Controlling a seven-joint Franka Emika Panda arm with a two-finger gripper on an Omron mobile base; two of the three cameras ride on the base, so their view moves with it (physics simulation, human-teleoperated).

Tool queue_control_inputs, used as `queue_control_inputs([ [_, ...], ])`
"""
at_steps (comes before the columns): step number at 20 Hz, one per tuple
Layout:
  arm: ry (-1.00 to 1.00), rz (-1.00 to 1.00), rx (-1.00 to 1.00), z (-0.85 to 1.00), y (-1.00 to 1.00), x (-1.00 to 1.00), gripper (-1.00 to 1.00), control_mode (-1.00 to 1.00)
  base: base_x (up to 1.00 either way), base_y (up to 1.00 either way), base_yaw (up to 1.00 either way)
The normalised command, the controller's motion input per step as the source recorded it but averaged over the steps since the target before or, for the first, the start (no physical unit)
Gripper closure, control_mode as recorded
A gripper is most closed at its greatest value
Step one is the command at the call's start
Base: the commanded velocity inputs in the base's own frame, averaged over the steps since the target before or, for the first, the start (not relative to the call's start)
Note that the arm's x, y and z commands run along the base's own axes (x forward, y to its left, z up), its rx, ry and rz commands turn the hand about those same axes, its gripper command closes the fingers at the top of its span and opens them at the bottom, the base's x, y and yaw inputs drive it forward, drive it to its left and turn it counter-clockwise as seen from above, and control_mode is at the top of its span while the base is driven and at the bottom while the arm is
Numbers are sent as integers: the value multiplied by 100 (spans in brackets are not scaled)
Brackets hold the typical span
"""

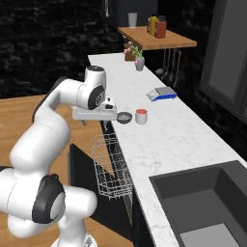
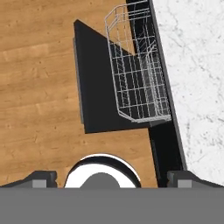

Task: Pick up the cup and bowl from the counter, place them in the dishwasher, and close the dishwasher door.

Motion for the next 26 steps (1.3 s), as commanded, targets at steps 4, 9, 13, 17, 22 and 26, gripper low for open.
queue_control_inputs([
  [4,11,1,-1,-19,-2,83,-100,-100,0,0,0],
  [9,22,2,-16,-19,2,100,-100,-100,0,0,0],
  [13,2,6,-21,-8,3,100,-100,-100,0,0,0],
  [17,3,9,-21,-26,0,100,-100,-100,0,0,0],
  [22,4,6,-19,-58,2,89,-100,-100,0,0,0],
  [26,0,0,-4,-53,1,14,-100,-100,0,0,0],
])
